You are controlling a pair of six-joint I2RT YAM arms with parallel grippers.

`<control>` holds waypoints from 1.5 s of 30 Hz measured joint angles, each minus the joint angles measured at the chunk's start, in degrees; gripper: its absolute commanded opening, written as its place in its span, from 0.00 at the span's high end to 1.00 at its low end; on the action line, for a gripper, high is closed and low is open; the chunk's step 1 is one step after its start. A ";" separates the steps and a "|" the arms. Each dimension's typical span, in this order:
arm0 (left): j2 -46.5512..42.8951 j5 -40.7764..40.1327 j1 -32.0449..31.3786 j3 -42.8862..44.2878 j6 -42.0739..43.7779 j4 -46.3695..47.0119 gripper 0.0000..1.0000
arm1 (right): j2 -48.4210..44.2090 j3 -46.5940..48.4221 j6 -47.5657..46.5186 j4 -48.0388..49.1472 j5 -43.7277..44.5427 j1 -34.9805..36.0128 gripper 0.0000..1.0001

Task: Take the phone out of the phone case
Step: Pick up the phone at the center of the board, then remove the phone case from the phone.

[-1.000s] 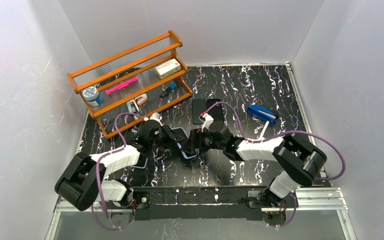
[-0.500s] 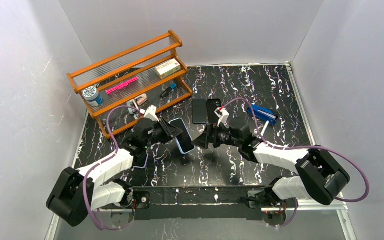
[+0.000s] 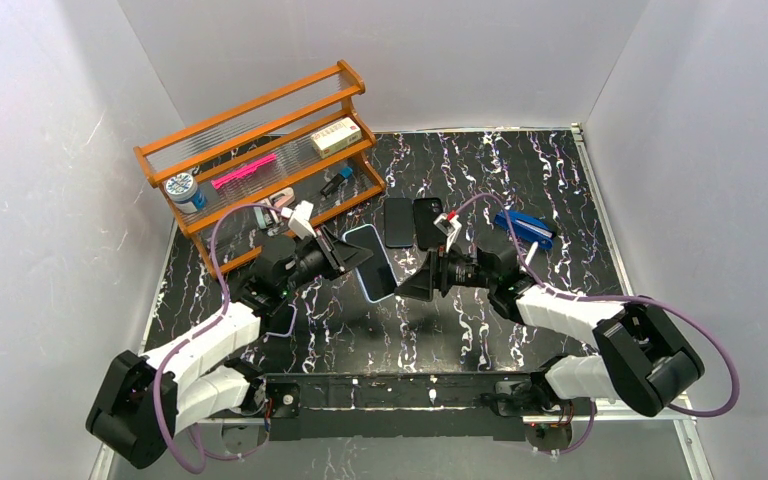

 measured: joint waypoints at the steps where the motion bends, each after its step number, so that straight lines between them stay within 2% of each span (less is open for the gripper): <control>1: -0.15 0.70 0.02 0.17 0.09 0.00 1.00 | -0.15 0.09 -0.68 -0.09 -1.22 0.00 0.28; 3: -0.24 2.14 0.02 0.79 0.42 0.04 1.00 | -0.42 0.63 -2.23 -0.44 -3.48 0.00 0.35; 17: 0.44 10.86 0.35 5.81 0.66 1.77 1.00 | -4.24 6.43 -14.27 -5.88 -14.03 0.00 0.69; 24: 1.14 15.28 0.42 7.08 0.55 3.48 1.00 | -5.03 7.74 -18.29 -8.72 -19.17 -0.31 0.98; 33: 2.23 18.56 0.92 7.19 -2.97 6.62 1.00 | -5.03 9.66 -27.23 -10.36 -25.00 -0.55 0.99; 45: 2.49 17.94 1.62 7.39 -8.48 10.29 1.00 | -4.46 15.72 -48.76 -17.62 -28.28 0.28 0.99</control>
